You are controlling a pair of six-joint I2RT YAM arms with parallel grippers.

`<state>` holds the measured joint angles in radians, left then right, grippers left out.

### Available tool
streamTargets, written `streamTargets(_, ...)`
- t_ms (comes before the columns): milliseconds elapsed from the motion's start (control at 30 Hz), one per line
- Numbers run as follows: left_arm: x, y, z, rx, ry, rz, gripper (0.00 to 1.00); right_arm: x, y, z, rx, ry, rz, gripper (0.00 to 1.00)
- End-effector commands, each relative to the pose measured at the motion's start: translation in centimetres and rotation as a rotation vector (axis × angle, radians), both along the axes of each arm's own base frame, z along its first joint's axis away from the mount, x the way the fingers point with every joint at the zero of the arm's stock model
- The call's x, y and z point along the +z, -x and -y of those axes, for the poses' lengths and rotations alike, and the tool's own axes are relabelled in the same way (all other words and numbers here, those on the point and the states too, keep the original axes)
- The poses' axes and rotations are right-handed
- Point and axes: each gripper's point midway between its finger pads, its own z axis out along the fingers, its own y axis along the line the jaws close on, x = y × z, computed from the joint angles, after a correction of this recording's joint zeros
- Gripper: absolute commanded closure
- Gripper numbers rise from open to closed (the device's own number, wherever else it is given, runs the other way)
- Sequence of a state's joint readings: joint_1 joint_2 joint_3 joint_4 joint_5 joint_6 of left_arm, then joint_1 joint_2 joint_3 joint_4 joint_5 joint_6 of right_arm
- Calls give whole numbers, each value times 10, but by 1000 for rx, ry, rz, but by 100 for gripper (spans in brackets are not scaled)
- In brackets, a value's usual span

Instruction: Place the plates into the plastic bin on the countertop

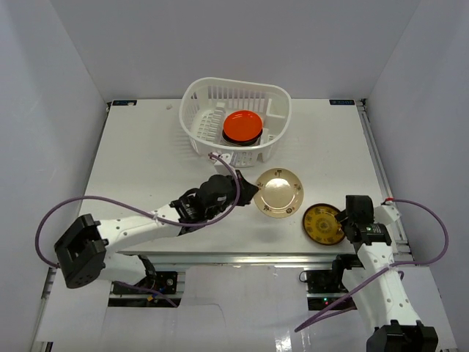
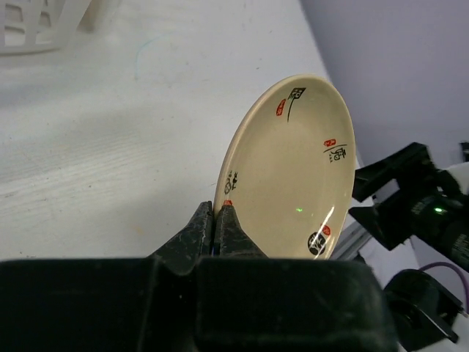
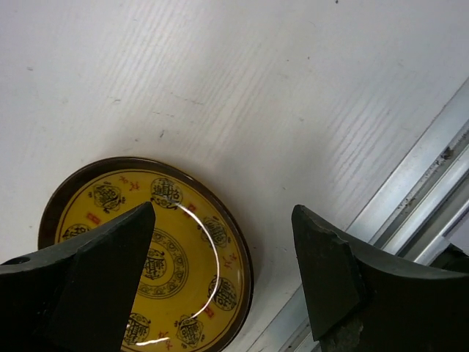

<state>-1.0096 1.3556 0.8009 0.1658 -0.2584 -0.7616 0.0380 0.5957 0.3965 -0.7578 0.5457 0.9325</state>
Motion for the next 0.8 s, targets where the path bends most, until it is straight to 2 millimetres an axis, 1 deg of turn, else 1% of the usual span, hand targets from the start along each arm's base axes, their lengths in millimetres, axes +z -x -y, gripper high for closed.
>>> streamTargets(0, 24, 7, -17, 20, 33, 67, 100, 4, -2, 6, -47, 6, -15, 18)
streamTargets(33, 26, 10, -20, 17, 41, 71, 100, 1, 0, 9, -65, -8, -27, 18)
streamTargets(67, 36, 12, -23, 15, 61, 87, 100, -2, -3, 5, -55, -31, -25, 18)
streamTargets(100, 36, 14, -26, 11, 58, 89, 100, -16, -3, -9, -3, -98, -47, 18)
streamTargets(133, 40, 15, -28, 10, 64, 96, 100, -21, -5, -16, 50, -120, -46, 18)
streamTargets(167, 49, 17, -31, 8, 79, 115, 100, -22, -15, -30, 91, -183, -1, 21)
streamTargets(200, 53, 18, -34, 7, 85, 124, 100, -20, -22, -38, 122, -217, 50, 25)
streamTargets(233, 57, 19, -36, 10, 87, 133, 100, -31, -22, -45, 151, -246, 61, 28)
streamTargets(267, 65, 20, -41, 14, 91, 141, 100, -26, -32, -54, 183, -286, 122, 33)
streamTargets(300, 69, 19, -43, 25, 92, 150, 100, -34, -30, -57, 185, -304, 124, 44)
streamTargets(333, 73, 19, -45, 29, 88, 158, 100, -36, -31, -58, 185, -310, 129, 44)
streamTargets(367, 76, 18, -47, 33, 82, 169, 100, -38, -31, -57, 179, -309, 131, 58)
streamTargets(400, 85, 18, -50, 40, 91, 183, 100, -42, -29, -57, 177, -309, 115, 68)
streamTargets(433, 89, 17, -54, 55, 91, 194, 100, -44, -29, -56, 173, -302, 109, 82)
streamTargets(467, 92, 16, -56, 60, 84, 203, 100, -42, -32, -55, 179, -296, 117, 87)
streamTargets(500, 101, 15, -58, 71, 93, 217, 100, -41, -33, -55, 183, -291, 123, 92)
streamTargets(567, 109, 9, -62, 99, 77, 243, 100, -30, -44, -54, 209, -271, 173, 92)
streamTargets(600, 119, 6, -61, 110, 83, 258, 100, -24, -48, -53, 220, -258, 192, 92)
streamTargets(633, 124, 1, -62, 136, 74, 268, 100, -12, -55, -51, 226, -242, 222, 92)
streamTargets(700, 133, -8, -63, 155, 60, 288, 100, 7, -62, -48, 257, -202, 261, 92)
streamTargets(733, 147, -20, -63, 178, 60, 305, 100, 31, -70, -45, 276, -163, 309, 92)
streamTargets(767, 155, -27, -61, 189, 70, 311, 100, 44, -74, -44, 275, -154, 336, 92)
